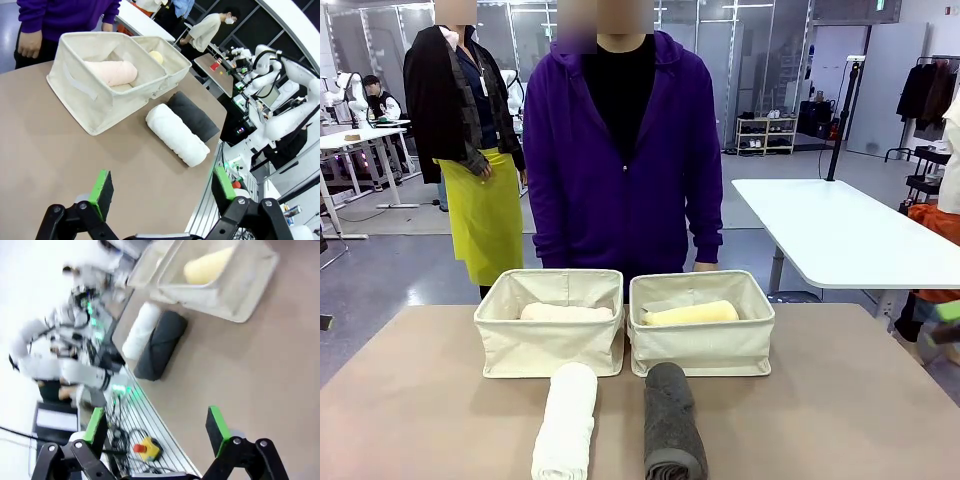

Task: Divide the towels into two baskets.
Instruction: Pick up one hotel-folded towel from the bottom of the table and place it in the Fabric basket indicated by the person.

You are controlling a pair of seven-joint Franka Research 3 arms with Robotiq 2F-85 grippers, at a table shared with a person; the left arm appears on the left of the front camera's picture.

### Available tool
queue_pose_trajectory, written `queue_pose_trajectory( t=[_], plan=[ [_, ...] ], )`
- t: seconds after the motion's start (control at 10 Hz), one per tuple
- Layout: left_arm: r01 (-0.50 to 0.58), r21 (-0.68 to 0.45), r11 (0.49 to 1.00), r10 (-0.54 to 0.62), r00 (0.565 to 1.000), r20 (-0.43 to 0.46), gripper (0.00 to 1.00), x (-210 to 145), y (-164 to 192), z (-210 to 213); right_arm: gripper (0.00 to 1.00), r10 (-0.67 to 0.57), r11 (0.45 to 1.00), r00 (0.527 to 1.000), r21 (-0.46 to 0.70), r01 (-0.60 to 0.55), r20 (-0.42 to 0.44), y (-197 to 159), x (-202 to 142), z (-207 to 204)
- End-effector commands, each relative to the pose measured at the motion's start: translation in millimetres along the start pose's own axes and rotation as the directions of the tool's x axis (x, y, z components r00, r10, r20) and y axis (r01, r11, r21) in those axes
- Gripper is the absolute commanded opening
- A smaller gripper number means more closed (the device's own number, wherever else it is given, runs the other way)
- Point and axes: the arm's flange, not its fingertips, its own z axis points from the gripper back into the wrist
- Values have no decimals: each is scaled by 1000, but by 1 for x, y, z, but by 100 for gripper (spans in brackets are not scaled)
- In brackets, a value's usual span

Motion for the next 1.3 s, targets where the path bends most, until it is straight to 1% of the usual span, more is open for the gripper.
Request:
queue_pose_trajectory(
  t=[0.0, 0.1, 0.2, 0.3, 0.4, 1.2],
  plan=[
    [3, 1, 1000, -3, 1000, 6, 100, 0, -2, 2, 100, -91, 996, 979, 34, 86, 184, -2, -24, 7],
    [3, 1, 1000, -3, 1000, 6, 100, 0, -2, 2, 100, -137, 990, 959, 53, 128, 249, -9, -48, 16],
    [3, 1, 1000, -3, 1000, 6, 100, 0, -2, 2, 100, -207, 978, 936, 56, 199, 286, -16, -67, 19],
    [3, 1, 1000, -3, 1000, 6, 100, 0, -2, 2, 100, -230, 972, 921, 32, 232, 314, -24, -74, 19],
    [3, 1, 1000, -3, 1000, 6, 100, 0, -2, 2, 100, -146, 989, 964, 36, 142, 222, -23, -61, 29],
    [3, 1, 1000, -3, 1000, 6, 100, 0, -2, 2, 100, -146, 989, 964, 36, 142, 222, -23, -61, 29]
  ],
)
